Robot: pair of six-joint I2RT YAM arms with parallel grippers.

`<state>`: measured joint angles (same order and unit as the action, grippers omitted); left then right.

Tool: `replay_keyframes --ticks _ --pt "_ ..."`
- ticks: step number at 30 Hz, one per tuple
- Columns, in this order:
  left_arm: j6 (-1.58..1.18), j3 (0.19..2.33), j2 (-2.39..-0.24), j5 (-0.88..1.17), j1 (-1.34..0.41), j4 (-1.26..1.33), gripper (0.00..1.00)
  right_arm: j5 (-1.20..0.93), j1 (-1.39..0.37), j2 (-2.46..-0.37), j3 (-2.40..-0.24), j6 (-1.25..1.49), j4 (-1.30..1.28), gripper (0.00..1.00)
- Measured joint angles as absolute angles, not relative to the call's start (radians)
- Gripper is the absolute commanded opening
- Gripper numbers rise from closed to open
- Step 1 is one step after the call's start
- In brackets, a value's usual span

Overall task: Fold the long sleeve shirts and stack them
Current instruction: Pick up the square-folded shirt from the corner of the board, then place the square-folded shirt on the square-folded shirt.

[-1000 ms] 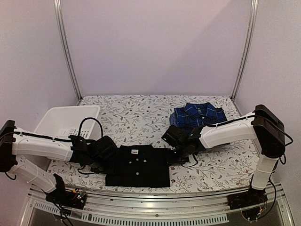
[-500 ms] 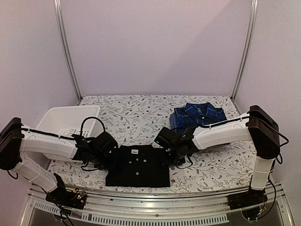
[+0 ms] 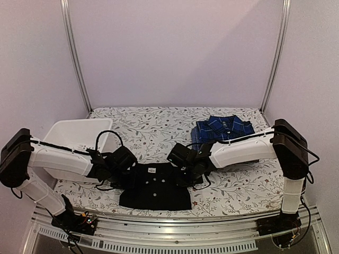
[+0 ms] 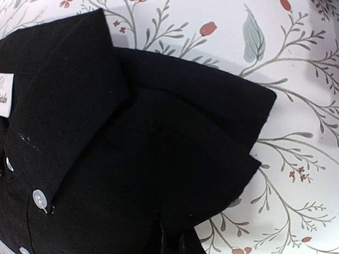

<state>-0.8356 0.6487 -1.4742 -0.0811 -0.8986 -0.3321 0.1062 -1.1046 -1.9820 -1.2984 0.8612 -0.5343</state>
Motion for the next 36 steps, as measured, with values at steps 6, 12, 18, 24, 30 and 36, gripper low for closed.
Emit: replay_keyframes --ticks 6,12,18,24,30,36 --pt "-0.836 0.688 -1.457 -0.083 -0.912 -0.435 0.00 0.120 -1.107 -1.995 -1.348 0.853 -0.593 0.00" --pt "-0.823 0.740 -1.393 -0.093 -0.916 -0.525 0.00 0.130 -1.110 -1.995 -1.387 0.844 -0.636 0.00" --pt "-0.815 0.781 -1.374 -0.106 -0.921 -0.580 0.00 0.144 -1.111 -1.995 -1.432 0.830 -0.664 0.00" --pt "-0.809 0.818 -1.349 -0.118 -0.923 -0.647 0.00 0.146 -1.111 -1.994 -1.474 0.818 -0.693 0.00" --pt "-0.793 0.899 -1.299 -0.128 -0.923 -0.699 0.00 0.165 -1.111 -1.988 -1.564 0.785 -0.743 0.00" --pt "-0.773 1.020 -1.290 -0.141 -0.923 -0.724 0.00 0.200 -1.090 -1.946 -1.632 0.737 -0.777 0.00"
